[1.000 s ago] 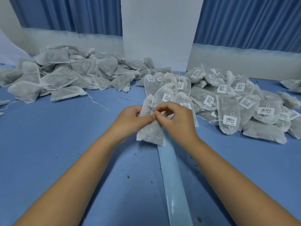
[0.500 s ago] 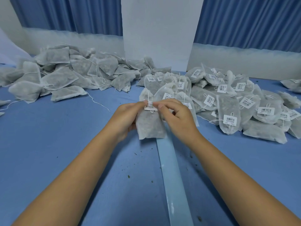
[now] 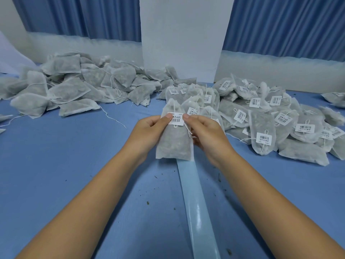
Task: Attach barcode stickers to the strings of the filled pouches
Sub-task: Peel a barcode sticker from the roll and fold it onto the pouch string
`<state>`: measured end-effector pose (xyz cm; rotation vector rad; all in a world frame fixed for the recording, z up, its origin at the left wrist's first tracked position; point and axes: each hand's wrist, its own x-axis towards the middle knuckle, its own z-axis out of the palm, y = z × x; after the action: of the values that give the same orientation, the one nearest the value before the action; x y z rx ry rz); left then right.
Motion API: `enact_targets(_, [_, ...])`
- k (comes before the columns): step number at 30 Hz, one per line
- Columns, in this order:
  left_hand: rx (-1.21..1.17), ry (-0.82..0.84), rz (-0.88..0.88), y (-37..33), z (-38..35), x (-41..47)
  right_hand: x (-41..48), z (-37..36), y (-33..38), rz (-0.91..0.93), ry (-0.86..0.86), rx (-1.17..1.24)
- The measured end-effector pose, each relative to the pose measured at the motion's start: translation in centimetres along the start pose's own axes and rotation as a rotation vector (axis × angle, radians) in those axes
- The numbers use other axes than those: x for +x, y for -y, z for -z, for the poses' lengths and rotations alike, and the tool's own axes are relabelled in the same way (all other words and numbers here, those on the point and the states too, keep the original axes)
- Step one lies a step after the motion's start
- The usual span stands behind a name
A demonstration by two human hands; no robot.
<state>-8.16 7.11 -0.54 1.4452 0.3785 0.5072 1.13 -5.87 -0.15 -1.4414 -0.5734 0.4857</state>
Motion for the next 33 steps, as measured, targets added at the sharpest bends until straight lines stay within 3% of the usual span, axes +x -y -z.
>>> enact_targets(7, [-0.134, 0.053, 0.094, 0.1, -0.5, -0.2, -0.1, 0.1, 0.2, -0.068, 0.070, 0.201])
enact_targets(13, [-0.104, 0.005, 0.013, 0.3, -0.6, -0.1, -0.1, 0.2, 0.4, -0.038, 0.065, 0.113])
enact_targets(22, [-0.202, -0.078, 0.026, 1.0, -1.0, 0.6, -0.2, 0.6, 0.2, 0.046, 0.126, -0.031])
enact_targets(24, [-0.216, -0.089, 0.028, 1.0, -0.9, 0.9, 0.2, 0.9, 0.0, 0.149, 0.024, -0.051])
enact_targets(28, [-0.238, -0.205, 0.100, 1.3, 0.3, 2.0, 2.3, 4.8, -1.0, 0.314, -0.410, -0.284])
enact_targets(30, [-0.208, -0.249, 0.116, 1.6, 1.0, 2.5, 3.2, 6.4, -2.3, 0.228, -0.442, -0.435])
enact_targets(33, [-0.179, -0.300, 0.122, 2.0, 1.5, 3.0, 3.6, 6.2, -4.4, 0.108, -0.284, -0.561])
